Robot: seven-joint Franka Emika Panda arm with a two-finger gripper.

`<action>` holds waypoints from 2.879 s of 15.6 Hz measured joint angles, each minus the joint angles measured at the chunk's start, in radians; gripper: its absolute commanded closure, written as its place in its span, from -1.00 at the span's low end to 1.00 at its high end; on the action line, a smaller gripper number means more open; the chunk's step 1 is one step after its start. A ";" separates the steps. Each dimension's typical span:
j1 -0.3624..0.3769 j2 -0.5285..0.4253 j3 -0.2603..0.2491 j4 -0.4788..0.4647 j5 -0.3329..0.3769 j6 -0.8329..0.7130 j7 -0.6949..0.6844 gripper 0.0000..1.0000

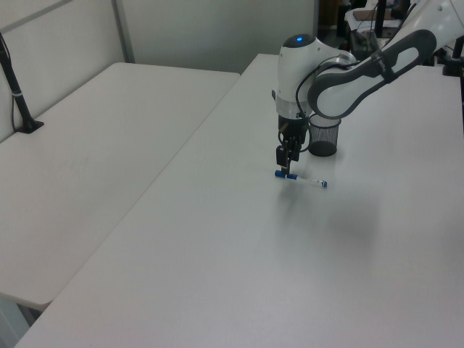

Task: Insert the marker

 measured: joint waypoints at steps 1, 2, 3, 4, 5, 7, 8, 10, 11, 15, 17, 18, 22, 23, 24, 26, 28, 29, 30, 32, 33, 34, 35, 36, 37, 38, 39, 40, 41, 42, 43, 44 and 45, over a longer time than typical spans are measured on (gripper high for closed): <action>0.000 0.007 0.001 0.000 0.000 0.004 0.002 -0.05; 0.001 0.013 0.002 0.000 0.000 0.007 0.003 0.05; 0.001 0.019 0.003 0.000 -0.002 0.010 0.004 0.11; 0.001 0.024 0.004 0.000 -0.005 0.016 0.004 0.27; 0.001 0.029 0.004 0.000 -0.007 0.021 0.005 0.45; 0.001 0.037 0.009 0.001 -0.007 0.034 0.005 0.87; 0.001 0.040 0.012 0.001 -0.007 0.038 0.006 0.98; 0.000 0.039 0.014 0.010 -0.008 0.040 0.015 1.00; -0.002 0.035 0.014 0.017 -0.008 0.040 0.018 1.00; -0.034 -0.044 0.014 0.040 -0.008 0.036 0.020 1.00; -0.073 -0.133 0.014 0.039 -0.008 0.022 0.013 1.00; -0.091 -0.171 0.014 0.035 -0.008 0.017 0.000 0.99; -0.178 -0.329 0.013 -0.043 -0.008 0.015 -0.130 0.98; -0.206 -0.383 0.013 -0.102 -0.008 0.040 -0.174 0.97; -0.220 -0.413 0.013 -0.149 -0.008 0.089 -0.197 0.97; -0.245 -0.450 0.013 -0.252 -0.008 0.233 -0.234 0.97; -0.269 -0.456 0.013 -0.338 -0.008 0.387 -0.262 0.97; -0.277 -0.451 0.013 -0.372 -0.008 0.459 -0.268 0.97; -0.280 -0.442 0.013 -0.400 -0.008 0.524 -0.272 0.97; -0.278 -0.422 0.015 -0.435 -0.008 0.601 -0.272 0.96; -0.276 -0.410 0.017 -0.444 -0.008 0.616 -0.272 0.96; -0.274 -0.393 0.021 -0.448 -0.008 0.628 -0.272 0.96; -0.271 -0.373 0.024 -0.449 -0.008 0.643 -0.273 0.96; -0.265 -0.350 0.024 -0.449 -0.008 0.667 -0.272 0.96; -0.259 -0.328 0.025 -0.449 -0.008 0.695 -0.272 0.96; -0.256 -0.309 0.025 -0.449 -0.008 0.721 -0.272 0.79; -0.256 -0.297 0.025 -0.449 -0.008 0.736 -0.273 0.45; -0.257 -0.291 0.025 -0.449 -0.008 0.744 -0.272 -0.01; -0.260 -0.292 0.024 -0.448 -0.008 0.745 -0.273 -0.55; -0.263 -0.293 0.024 -0.447 -0.008 0.745 -0.273 -0.83; -0.269 -0.295 0.022 -0.445 -0.008 0.745 -0.272 -1.00; -0.275 -0.297 0.022 -0.443 -0.008 0.745 -0.272 -1.00; -0.279 -0.299 0.022 -0.442 -0.007 0.745 -0.266 -1.00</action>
